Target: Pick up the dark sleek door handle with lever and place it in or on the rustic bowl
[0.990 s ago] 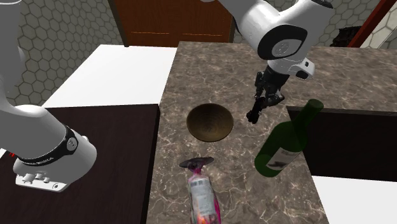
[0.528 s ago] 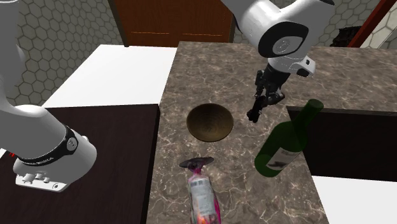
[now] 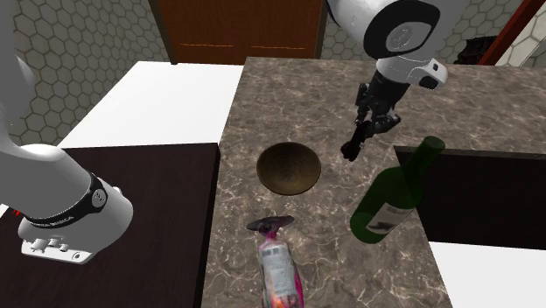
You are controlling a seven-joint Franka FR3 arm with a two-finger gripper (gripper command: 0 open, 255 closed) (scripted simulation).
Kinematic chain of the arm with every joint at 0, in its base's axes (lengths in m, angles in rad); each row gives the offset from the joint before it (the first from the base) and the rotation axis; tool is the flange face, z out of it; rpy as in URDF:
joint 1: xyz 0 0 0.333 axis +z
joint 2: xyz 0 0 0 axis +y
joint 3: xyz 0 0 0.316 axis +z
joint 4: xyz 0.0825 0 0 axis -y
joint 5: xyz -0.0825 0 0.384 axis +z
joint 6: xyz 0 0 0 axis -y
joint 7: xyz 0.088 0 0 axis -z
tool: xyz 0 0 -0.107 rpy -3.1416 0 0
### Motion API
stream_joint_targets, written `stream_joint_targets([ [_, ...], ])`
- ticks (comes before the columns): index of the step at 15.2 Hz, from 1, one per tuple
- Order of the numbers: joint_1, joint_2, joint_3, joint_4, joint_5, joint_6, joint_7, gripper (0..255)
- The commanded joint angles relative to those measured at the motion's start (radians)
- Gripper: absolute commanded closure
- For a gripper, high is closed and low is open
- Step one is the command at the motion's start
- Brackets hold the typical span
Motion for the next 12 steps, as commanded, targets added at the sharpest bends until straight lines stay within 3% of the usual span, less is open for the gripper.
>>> stream_joint_targets([
  [1, 0.002, -0.018, 0.001, 0.001, 0.0, -0.018, 0.004, 255],
  [12, 0.0, -0.085, 0.003, 0.044, 0.001, -0.129, 0.011, 255],
])
